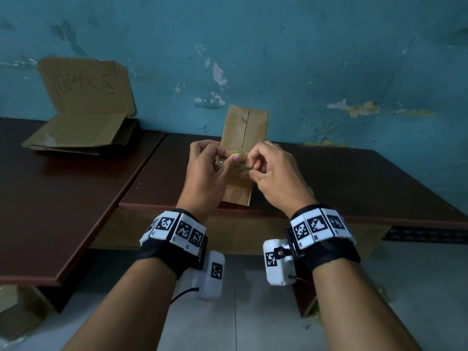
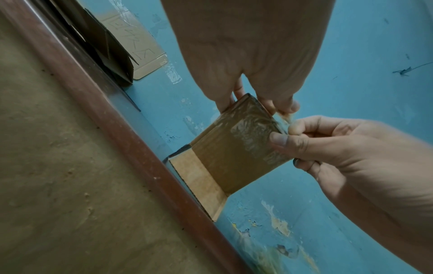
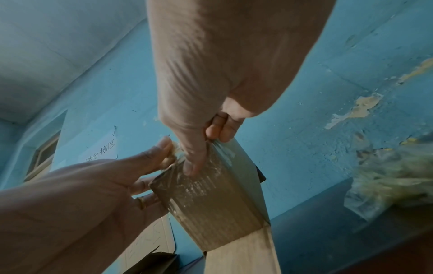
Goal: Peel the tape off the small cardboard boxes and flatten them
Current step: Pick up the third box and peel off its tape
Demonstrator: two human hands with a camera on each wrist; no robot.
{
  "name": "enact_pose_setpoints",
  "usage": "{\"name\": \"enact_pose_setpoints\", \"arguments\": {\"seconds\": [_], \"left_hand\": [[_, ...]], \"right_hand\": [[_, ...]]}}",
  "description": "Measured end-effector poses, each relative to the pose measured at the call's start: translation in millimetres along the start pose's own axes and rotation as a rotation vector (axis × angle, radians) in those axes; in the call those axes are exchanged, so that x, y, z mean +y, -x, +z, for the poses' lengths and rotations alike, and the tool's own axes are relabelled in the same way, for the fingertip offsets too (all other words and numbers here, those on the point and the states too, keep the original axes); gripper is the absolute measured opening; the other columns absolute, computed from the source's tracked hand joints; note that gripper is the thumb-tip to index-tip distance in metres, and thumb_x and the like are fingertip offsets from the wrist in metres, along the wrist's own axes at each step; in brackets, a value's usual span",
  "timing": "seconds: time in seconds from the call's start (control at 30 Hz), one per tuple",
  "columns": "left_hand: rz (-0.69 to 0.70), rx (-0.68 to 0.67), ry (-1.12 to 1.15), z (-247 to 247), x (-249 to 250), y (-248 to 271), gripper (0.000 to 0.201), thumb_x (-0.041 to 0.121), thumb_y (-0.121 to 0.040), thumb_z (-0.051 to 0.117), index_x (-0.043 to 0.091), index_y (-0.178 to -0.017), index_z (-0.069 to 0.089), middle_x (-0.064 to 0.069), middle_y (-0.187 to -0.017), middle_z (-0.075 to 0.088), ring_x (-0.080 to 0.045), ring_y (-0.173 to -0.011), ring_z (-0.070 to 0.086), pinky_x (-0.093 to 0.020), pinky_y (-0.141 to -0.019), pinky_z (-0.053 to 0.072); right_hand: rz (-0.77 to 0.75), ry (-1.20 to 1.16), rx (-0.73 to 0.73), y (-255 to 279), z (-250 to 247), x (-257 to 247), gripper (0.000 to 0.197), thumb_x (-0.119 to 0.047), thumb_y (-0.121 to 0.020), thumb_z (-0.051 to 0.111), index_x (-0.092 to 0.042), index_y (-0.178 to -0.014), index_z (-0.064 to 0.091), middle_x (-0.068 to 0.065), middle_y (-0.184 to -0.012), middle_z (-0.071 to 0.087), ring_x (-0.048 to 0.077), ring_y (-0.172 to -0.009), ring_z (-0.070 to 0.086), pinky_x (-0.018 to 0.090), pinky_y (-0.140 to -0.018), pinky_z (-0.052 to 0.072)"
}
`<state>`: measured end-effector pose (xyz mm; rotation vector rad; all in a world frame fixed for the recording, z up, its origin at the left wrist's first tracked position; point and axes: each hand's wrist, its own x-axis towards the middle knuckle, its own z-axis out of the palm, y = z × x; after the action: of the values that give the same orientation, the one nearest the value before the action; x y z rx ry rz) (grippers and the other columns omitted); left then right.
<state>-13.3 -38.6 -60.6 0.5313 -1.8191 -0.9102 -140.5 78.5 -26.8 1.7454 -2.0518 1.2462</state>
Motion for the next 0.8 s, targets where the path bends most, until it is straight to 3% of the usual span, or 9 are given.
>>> {"name": "enact_pose_setpoints", "arguments": {"seconds": [0.13,0.27,0.47,0.73,0.8], "left_hand": [[-0.007,-0.011,-0.029,0,3,0,0.021,0.037,-0.100,0.073,0.038,-0.088,0.056,0.005,-0.123,0.047,0.007,-0.103,0.052,0.001,-0.083,0.039],[0.000,0.003,-0.072,-1,2,-2,0.018,0.037,-0.100,0.073,0.025,-0.094,0.061,0.002,-0.122,0.047,0.005,-0.099,0.053,0.000,-0.079,0.040],[0.025,0.026,-0.130,-3,2,-4,0.021,0.036,-0.100,0.075,0.020,-0.094,0.061,0.001,-0.120,0.047,0.011,-0.092,0.052,0.000,-0.079,0.039],[-0.035,0.067,-0.102,-3,1,-1,0.025,0.039,-0.099,0.074,0.017,-0.094,0.065,0.001,-0.124,0.050,0.017,-0.099,0.051,0.001,-0.081,0.040],[-0.051,0.083,-0.090,-2,0,-1,0.028,0.041,-0.099,0.074,0.015,-0.095,0.065,0.001,-0.126,0.050,0.012,-0.101,0.052,-0.002,-0.082,0.042]], "right_hand": [[0.010,0.009,0.006,0,3,0,0.028,0.006,-0.082,0.080,-0.015,-0.082,0.062,-0.014,-0.081,0.050,-0.001,-0.071,0.045,0.017,-0.067,0.036],[0.009,0.030,-0.007,0,4,-4,0.025,0.006,-0.085,0.077,-0.014,-0.085,0.062,-0.014,-0.083,0.049,-0.004,-0.070,0.046,0.011,-0.066,0.034],[-0.024,0.040,-0.001,0,8,-7,0.023,0.007,-0.086,0.073,-0.012,-0.086,0.060,-0.016,-0.084,0.047,0.000,-0.074,0.047,0.017,-0.069,0.037],[-0.033,0.071,0.038,1,14,-9,0.034,0.008,-0.088,0.071,-0.021,-0.086,0.054,-0.018,-0.085,0.043,-0.001,-0.070,0.048,0.010,-0.064,0.037],[-0.036,0.085,0.071,1,17,-10,0.035,0.008,-0.088,0.070,-0.022,-0.087,0.053,-0.016,-0.086,0.043,-0.002,-0.069,0.048,0.008,-0.065,0.038]]}}
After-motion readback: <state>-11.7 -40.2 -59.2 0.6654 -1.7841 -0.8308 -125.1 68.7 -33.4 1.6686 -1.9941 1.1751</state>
